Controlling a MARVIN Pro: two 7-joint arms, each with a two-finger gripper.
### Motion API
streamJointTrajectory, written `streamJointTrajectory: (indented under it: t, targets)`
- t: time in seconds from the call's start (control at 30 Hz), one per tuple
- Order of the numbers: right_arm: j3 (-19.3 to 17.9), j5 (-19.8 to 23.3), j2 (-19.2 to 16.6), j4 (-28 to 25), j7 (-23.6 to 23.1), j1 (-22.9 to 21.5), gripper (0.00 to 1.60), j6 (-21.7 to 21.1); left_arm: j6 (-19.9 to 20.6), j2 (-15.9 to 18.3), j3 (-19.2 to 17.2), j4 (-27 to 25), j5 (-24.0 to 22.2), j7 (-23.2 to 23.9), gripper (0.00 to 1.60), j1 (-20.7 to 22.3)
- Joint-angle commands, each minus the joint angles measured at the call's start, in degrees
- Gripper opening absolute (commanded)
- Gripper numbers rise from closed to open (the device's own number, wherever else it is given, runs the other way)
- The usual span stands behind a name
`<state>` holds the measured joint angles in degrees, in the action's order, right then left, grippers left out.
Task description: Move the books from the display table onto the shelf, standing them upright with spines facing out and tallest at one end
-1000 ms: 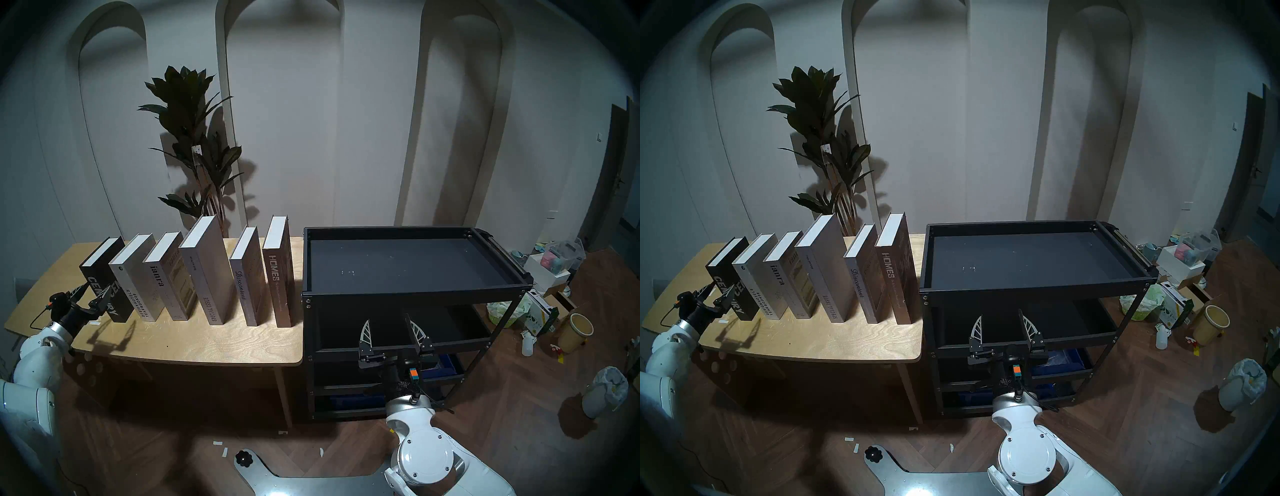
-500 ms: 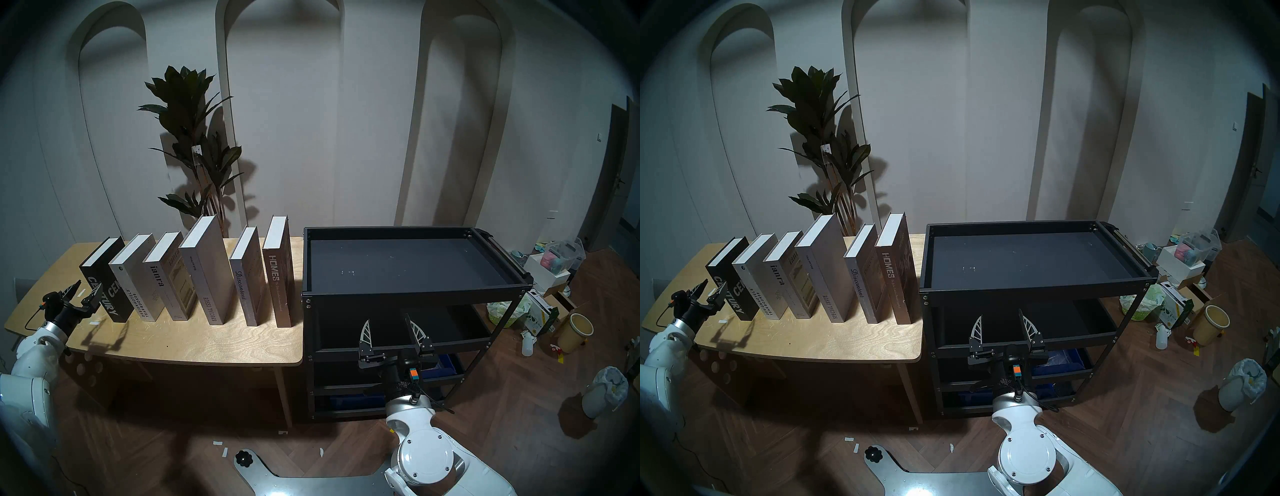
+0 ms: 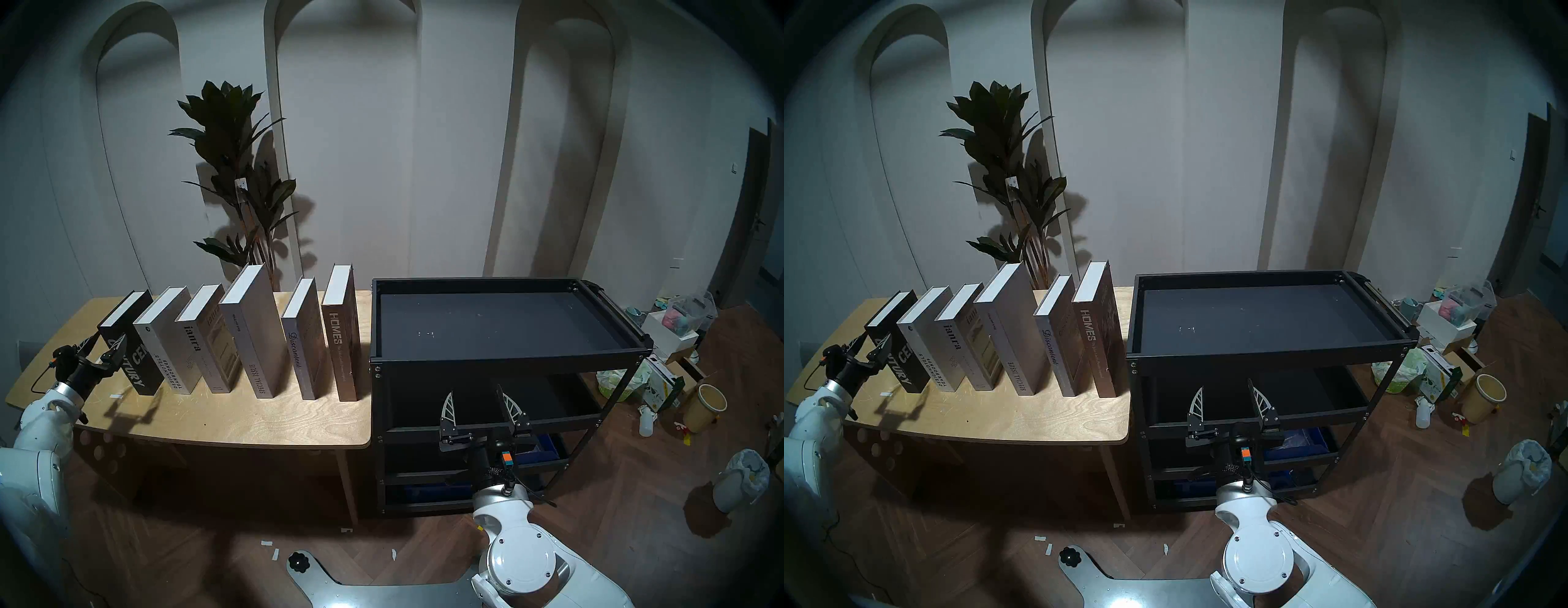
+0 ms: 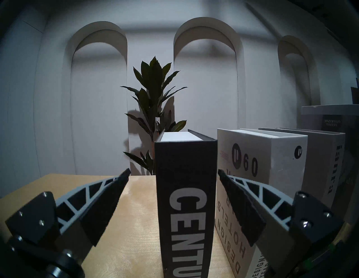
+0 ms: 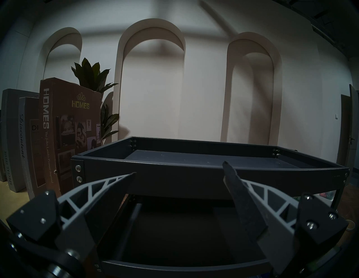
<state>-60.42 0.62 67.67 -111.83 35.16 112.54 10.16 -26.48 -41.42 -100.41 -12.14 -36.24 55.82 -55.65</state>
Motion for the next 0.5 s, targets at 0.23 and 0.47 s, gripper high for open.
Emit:
streamJointTrajectory:
  t: [0.23,0.47]
  targets:
    - [0.1,0.1,-0.2,-1.2,0.2,-0.5,1.6,0.1,2.1,0.7,1.0,0.4,1.2,-2.2,1.6,5.4]
    - [0.3,0.2,-0.4,-1.2,0.5,-0.6,1.6,0.1,2.8,0.6,1.9,0.4,2.2,-2.2,1.6,6.4]
